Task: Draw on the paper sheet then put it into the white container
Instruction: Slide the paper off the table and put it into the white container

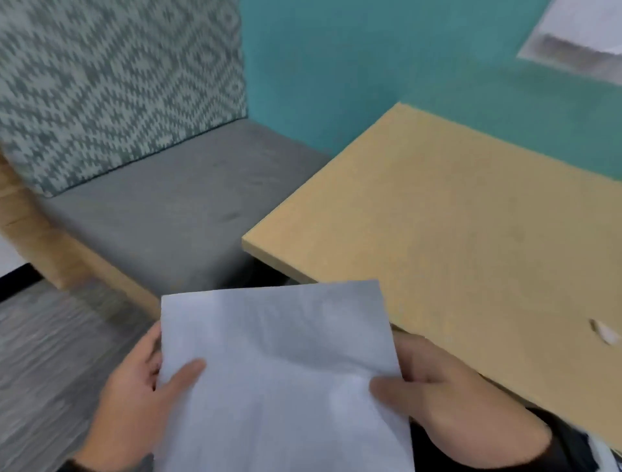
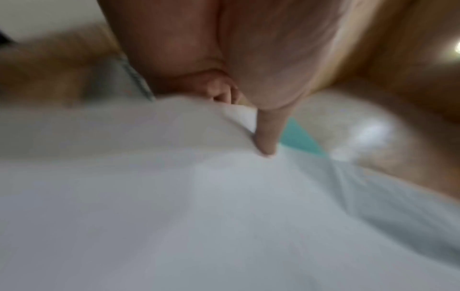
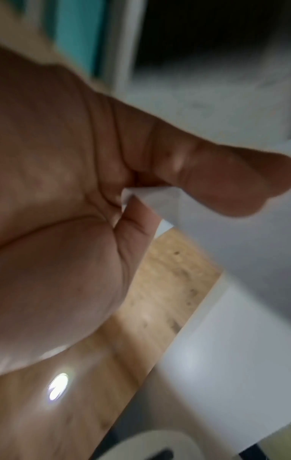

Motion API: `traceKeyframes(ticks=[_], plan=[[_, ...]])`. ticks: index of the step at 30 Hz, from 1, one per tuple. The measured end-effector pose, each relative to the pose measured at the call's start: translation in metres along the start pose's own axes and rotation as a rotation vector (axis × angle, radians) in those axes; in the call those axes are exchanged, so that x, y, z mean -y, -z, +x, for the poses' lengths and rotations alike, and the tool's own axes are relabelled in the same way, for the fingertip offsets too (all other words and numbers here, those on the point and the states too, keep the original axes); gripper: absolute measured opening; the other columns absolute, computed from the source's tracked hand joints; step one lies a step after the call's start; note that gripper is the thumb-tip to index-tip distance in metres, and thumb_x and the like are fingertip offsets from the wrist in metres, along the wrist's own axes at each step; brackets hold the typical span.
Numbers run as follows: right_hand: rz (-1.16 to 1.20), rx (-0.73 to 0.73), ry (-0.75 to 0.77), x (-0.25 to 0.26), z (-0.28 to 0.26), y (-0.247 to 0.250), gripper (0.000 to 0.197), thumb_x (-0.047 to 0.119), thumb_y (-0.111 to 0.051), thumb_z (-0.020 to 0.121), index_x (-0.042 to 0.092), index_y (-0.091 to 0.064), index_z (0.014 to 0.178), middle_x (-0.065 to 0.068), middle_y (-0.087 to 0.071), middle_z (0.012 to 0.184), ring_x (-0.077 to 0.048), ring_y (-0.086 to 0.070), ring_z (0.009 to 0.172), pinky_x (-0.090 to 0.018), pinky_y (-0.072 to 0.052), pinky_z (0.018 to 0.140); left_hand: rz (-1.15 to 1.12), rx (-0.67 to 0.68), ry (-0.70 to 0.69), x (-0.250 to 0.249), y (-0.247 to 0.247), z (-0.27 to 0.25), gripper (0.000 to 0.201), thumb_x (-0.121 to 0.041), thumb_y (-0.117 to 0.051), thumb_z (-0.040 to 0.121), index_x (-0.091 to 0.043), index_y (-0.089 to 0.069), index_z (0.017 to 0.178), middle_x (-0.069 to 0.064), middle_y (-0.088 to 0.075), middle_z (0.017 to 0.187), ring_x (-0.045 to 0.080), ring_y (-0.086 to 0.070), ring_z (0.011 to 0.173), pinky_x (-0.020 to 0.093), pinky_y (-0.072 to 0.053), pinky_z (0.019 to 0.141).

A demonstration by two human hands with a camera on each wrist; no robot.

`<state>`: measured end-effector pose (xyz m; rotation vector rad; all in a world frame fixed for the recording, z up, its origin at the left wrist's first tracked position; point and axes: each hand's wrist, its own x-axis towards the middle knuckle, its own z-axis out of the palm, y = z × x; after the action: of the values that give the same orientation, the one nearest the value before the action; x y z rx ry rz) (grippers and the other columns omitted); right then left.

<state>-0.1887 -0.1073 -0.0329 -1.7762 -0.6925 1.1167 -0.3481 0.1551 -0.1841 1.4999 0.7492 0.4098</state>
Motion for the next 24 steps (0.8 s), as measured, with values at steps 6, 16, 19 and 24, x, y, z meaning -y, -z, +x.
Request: traceKeyframes(ticks=[6, 16, 19, 24], plan=[[0.012, -0.443, 0.124, 0.002, -0.118, 0.048, 0.054, -0.011, -0.04, 0.094, 0.031, -0.069, 0.111, 0.002, -0.072, 0.115, -0.016, -0.068, 0.108, -0.027, -0.056, 0.084, -0.04, 0.192, -0.252, -0.096, -0.089, 0.003, 0.053, -0.004, -0.064, 0.092, -0.045, -0.055, 0.125, 0.001, -0.078, 0.096, 0.02, -0.076, 0.084, 0.038, -0.061, 0.074], [-0.468, -0.936, -0.182, -0.067, -0.172, 0.14, 0.083, 0.02, -0.064, 0.084, 0.03, -0.013, 0.148, 0.012, -0.055, 0.071, -0.003, -0.053, 0.057, -0.012, -0.037, 0.05, 0.698, 0.439, -0.505, -0.171, -0.253, 0.052, 0.059, -0.019, -0.058, 0.098, -0.037, -0.037, 0.15, 0.011, -0.068, 0.113, 0.022, -0.065, 0.101, 0.031, -0.049, 0.085], [-0.655, -0.815, -0.287, -0.069, -0.164, 0.15, 0.085, 0.034, -0.063, 0.085, 0.023, -0.012, 0.151, 0.01, -0.055, 0.099, -0.012, -0.057, 0.091, -0.016, -0.042, 0.069, 0.853, 0.438, -0.457, -0.177, -0.271, 0.066, 0.054, -0.019, -0.059, 0.097, -0.028, -0.044, 0.148, 0.006, -0.057, 0.136, 0.022, -0.057, 0.119, 0.028, -0.044, 0.095], [-0.94, -0.551, -0.53, -0.065, -0.152, 0.16, 0.053, 0.044, -0.058, 0.084, 0.018, -0.051, 0.129, -0.005, -0.049, 0.124, -0.022, -0.051, 0.112, -0.034, -0.048, 0.091, 1.005, 0.443, -0.488, -0.185, -0.291, 0.077, 0.051, -0.019, -0.059, 0.096, -0.025, -0.047, 0.145, 0.003, -0.057, 0.135, 0.019, -0.058, 0.114, 0.022, -0.043, 0.092]])
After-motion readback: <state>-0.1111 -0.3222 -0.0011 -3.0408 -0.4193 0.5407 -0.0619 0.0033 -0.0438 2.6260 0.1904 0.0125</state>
